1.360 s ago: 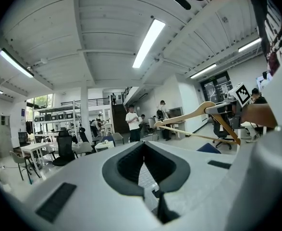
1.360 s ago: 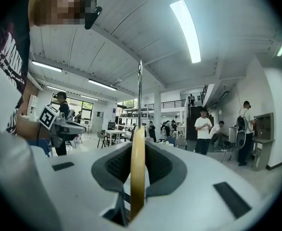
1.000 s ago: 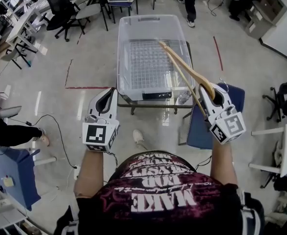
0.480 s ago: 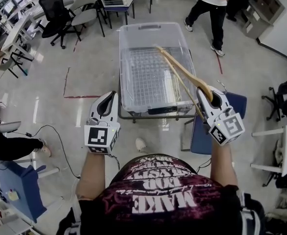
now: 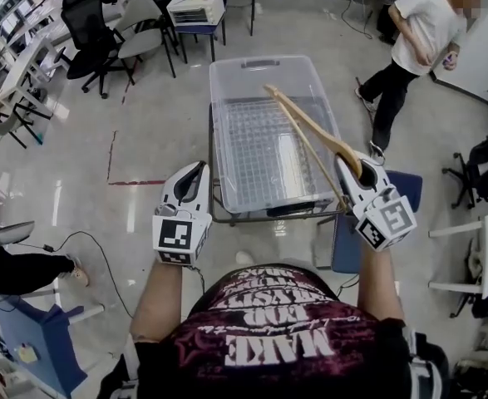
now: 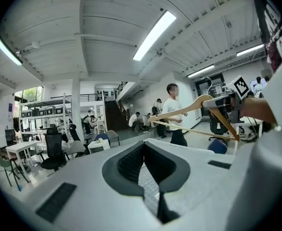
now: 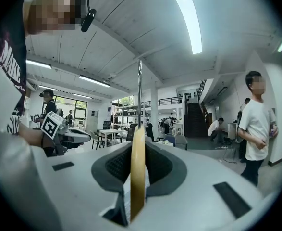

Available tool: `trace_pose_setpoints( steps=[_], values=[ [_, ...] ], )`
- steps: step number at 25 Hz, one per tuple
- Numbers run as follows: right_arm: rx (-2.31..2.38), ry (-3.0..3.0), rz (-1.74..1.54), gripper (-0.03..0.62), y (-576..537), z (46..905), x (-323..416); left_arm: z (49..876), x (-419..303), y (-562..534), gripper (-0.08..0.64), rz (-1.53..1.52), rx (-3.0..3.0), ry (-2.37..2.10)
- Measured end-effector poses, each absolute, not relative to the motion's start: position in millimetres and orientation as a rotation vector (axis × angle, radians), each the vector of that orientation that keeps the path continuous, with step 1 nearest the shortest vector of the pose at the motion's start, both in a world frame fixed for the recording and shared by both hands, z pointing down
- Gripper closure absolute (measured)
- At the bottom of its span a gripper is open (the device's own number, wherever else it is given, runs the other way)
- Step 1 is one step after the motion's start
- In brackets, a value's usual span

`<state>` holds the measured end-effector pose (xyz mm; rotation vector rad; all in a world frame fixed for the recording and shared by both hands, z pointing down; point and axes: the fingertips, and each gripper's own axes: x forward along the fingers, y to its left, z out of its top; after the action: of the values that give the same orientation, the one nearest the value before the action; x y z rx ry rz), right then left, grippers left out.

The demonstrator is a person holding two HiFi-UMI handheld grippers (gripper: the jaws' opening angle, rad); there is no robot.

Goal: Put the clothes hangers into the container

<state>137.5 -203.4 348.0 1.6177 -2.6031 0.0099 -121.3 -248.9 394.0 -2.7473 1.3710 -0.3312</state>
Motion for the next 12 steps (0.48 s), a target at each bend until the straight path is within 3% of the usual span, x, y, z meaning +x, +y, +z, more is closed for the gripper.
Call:
trace_pose_setpoints(
  steps=[12],
  values=[
    [1.626,-2.577,0.047,0.532,-223.9,356.5,129.4,409.1,-121.8,-267.7,0.554,-0.353,-2.789,1.348]
  ],
)
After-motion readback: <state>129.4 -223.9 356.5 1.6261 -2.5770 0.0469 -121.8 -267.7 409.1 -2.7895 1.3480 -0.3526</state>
